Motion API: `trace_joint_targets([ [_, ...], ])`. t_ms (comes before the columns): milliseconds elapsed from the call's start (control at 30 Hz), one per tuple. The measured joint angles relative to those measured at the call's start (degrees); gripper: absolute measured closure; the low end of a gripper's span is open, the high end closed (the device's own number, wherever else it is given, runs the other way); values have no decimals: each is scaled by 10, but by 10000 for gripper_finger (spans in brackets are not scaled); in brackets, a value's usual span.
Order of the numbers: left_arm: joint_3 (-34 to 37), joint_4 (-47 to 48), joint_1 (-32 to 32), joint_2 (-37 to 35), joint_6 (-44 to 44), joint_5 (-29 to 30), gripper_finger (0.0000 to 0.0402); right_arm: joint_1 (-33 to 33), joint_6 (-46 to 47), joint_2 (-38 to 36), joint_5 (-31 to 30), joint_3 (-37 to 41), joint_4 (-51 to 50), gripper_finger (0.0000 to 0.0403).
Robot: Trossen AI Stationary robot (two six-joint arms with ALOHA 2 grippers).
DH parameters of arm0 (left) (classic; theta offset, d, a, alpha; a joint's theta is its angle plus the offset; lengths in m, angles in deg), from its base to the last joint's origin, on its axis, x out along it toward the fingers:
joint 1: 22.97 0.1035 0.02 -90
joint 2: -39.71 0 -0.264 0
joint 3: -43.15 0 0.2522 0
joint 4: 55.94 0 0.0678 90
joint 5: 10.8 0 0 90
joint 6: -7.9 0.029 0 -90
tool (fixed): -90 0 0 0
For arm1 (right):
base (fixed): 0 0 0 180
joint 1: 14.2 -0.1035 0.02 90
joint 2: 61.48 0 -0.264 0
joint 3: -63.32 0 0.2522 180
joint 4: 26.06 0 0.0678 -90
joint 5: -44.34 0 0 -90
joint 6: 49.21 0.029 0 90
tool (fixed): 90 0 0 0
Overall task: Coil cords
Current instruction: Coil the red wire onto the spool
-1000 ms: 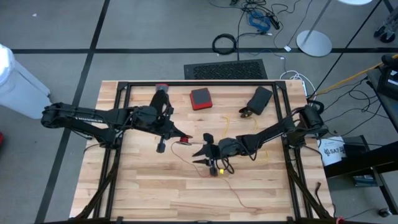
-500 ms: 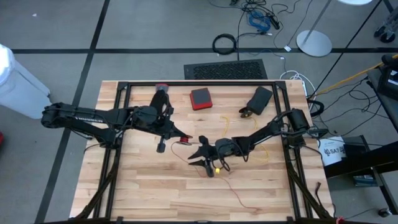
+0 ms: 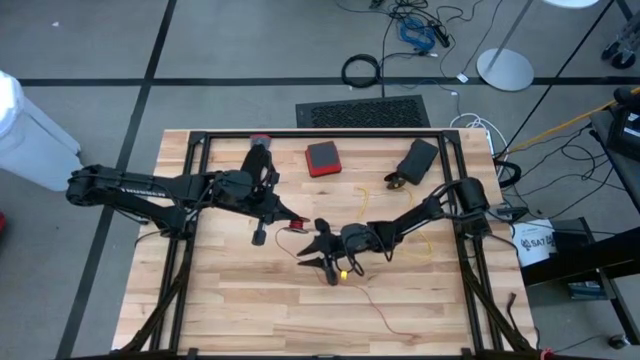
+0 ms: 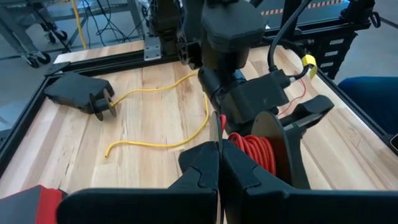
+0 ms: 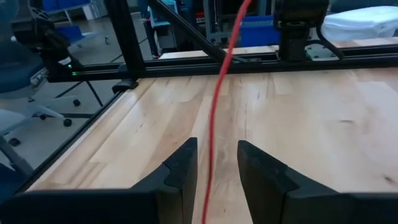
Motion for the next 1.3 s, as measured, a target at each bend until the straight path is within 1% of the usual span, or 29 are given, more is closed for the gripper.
trace_joint_targets([
  [100,0,0,0,0,0,0,401,2,0,0,0,0,0,301],
  [200,0,-1,0,0,0,0,401,3,-1,0,0,0,0,312],
  [633,0,-1,0,0,0,0,401,6,-16,-1,-4,0,-7,397],
  [933,0,26,0,0,0,0,401,9,12,-1,-89,0,-85,402],
  [1033,0,35,0,0,0,-1,401,9,20,-8,-125,1,-108,402],
  [1133,0,47,0,0,0,-17,401,10,25,-27,-169,1,-140,402],
  [1300,0,81,0,0,0,-20,401,10,24,-76,-225,0,-206,403],
])
